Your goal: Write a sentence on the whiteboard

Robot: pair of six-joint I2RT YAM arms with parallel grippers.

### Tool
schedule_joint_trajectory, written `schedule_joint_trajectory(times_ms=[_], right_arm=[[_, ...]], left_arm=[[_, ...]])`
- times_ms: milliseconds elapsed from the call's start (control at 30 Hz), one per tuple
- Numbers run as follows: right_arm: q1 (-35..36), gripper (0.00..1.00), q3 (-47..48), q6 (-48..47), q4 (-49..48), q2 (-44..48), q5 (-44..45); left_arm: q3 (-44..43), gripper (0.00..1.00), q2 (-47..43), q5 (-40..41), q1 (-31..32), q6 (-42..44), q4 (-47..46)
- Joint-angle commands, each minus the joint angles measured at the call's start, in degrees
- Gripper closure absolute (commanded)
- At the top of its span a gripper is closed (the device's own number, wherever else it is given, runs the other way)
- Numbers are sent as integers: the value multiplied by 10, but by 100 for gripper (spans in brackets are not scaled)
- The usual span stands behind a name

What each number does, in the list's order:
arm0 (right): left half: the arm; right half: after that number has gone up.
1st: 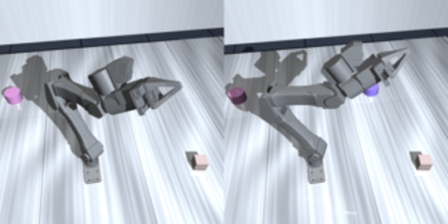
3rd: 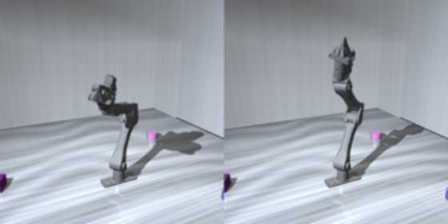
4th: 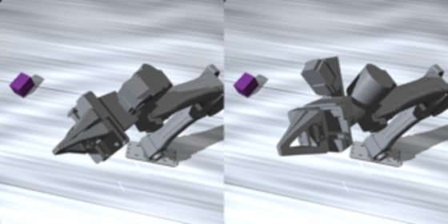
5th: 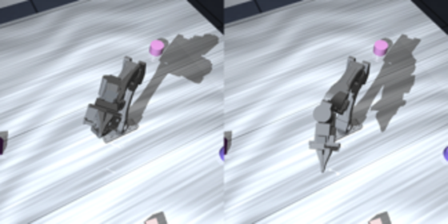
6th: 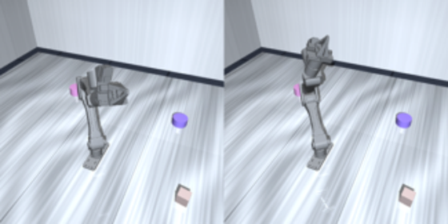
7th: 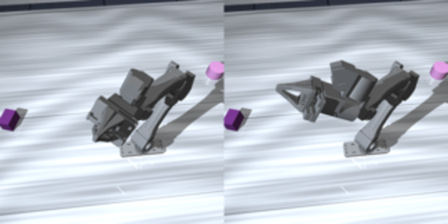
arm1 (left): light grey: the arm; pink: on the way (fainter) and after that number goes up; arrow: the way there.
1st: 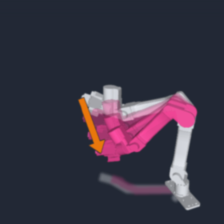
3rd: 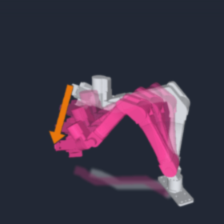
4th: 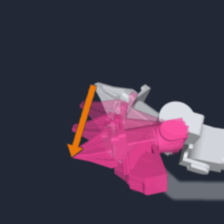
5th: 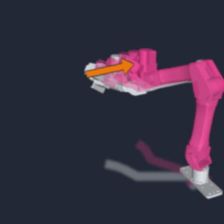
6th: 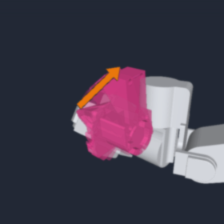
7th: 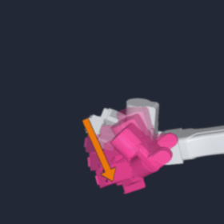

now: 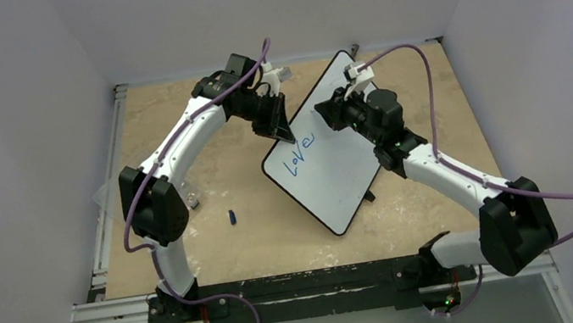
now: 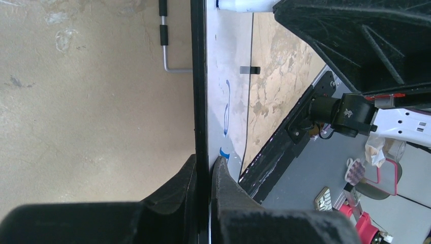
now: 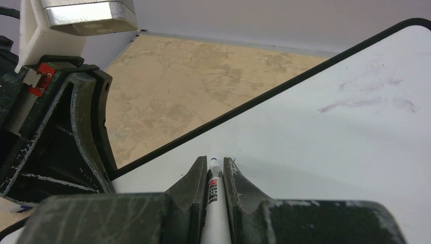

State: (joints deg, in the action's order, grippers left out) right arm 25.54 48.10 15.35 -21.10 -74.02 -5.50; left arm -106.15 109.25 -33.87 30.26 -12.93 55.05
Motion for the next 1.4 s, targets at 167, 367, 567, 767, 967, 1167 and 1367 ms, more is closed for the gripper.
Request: schedule_joint_trajectory(times_ms=[167,367,567,767,967,1167,1367], right_arm=[[-1,100,2,-4,-21,-2,4],[-1,100,-42,0,-16,23,5],[-1,100,-87,2,-2,56,7],[-1,100,-102,1,7,63,2],[-1,100,-89,2,4,59,0],[-1,100,-60,-1,3,46,2],[-1,100,-34,-4,1,24,4]], left_arm=[[13,100,-13,112,9,59,14],[13,100,-14,116,9,59,14],[13,100,-18,118,10,53,15],[12,100,-18,116,10,50,15],[13,100,-15,117,10,51,16],[14,100,-12,119,14,51,16],[15,100,-12,124,18,53,17]])
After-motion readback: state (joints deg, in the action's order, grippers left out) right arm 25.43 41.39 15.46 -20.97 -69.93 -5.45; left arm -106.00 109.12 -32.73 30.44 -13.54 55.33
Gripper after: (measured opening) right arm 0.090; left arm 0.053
